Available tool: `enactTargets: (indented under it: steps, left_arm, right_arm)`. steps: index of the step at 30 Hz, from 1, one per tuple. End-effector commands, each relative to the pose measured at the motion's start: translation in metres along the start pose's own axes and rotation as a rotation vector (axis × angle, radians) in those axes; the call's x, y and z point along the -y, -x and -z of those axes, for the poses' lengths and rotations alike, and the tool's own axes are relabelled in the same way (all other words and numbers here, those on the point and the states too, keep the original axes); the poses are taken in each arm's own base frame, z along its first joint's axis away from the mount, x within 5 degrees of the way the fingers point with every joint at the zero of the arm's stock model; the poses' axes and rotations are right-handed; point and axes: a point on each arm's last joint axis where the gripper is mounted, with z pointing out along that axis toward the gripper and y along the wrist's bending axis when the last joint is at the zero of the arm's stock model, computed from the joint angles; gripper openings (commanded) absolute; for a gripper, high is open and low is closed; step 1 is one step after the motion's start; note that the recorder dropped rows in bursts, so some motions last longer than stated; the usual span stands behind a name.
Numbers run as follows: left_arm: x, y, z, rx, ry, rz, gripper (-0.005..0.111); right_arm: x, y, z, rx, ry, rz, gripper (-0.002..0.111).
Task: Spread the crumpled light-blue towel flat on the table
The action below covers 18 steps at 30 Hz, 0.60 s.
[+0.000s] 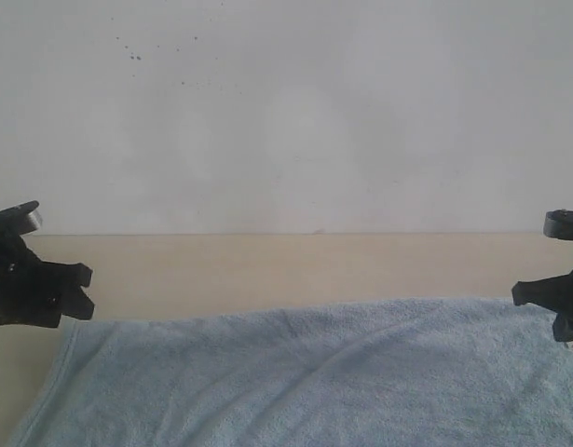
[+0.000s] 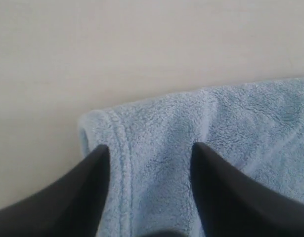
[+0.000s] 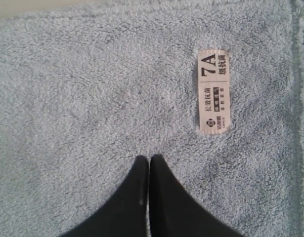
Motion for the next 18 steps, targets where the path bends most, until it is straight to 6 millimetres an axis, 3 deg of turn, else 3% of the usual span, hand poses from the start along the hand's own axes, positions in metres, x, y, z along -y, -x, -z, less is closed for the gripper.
enactTargets:
  steps: [1, 10, 12, 16, 18]
  left_arm:
    - [-0.004, 0.001, -0.005, 0.022, 0.019, 0.003, 0.055]
    - [-0.013, -0.011, -0.040, -0.030, -0.016, -0.004, 0.053]
    - [-0.011, -0.011, -0.041, -0.025, -0.023, -0.021, 0.043]
    - [-0.007, -0.011, -0.040, -0.033, -0.043, -0.053, 0.004]
    - [-0.004, -0.012, -0.039, -0.044, -0.071, -0.080, 0.004]
  right_arm:
    - [0.001, 0.002, 0.001, 0.010, 0.003, 0.003, 0.000]
    - [0.000, 0.000, 0.001, -0.012, 0.011, -0.004, 0.000]
    - [0.000, 0.000, 0.001, -0.011, 0.014, -0.008, 0.000]
    - [0.000, 0.001, 0.001, -0.004, 0.013, -0.010, 0.000]
    - [0.000, 0.001, 0.001, -0.003, 0.016, -0.014, 0.000]
